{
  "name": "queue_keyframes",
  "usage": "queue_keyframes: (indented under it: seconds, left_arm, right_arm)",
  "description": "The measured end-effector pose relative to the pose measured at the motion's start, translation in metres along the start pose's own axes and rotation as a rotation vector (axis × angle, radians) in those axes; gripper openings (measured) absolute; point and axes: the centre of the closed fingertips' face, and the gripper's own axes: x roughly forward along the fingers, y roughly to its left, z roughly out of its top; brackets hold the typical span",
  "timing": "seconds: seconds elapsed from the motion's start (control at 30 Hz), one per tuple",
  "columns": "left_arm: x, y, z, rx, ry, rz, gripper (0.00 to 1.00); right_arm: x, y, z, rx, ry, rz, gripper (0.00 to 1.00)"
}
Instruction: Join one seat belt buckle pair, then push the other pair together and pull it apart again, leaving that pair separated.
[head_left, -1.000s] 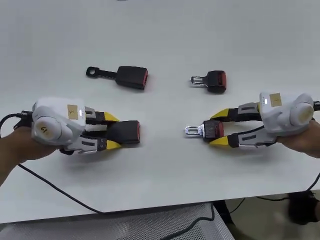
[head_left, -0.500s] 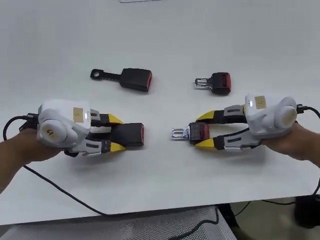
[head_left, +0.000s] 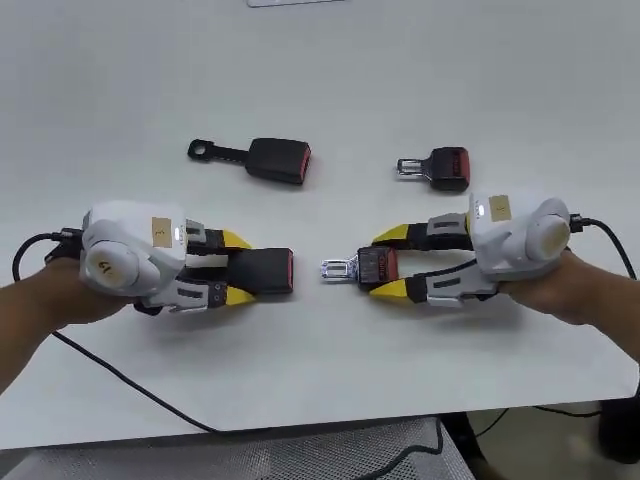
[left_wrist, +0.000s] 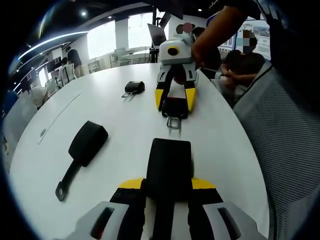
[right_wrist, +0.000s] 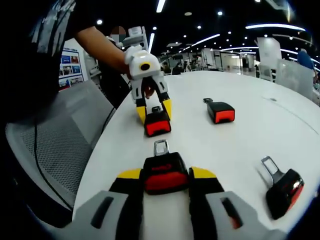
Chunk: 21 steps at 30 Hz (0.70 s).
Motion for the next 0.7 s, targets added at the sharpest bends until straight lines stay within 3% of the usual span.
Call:
queue_keyframes:
  seconds: [0.47,0.7]
  left_arm:
    - [0.001,0.000,-0.001,0.010,0.011,0.001,0.33]
    - [0.001,0.000,-0.002,0.016,0.017,0.000,0.33]
  right_arm:
    - [0.026,0.003,0.011,0.011,-0.021,0.002,0.36]
    - [0.029,0.002,0.011,0.020,-0.031,0.007,0.36]
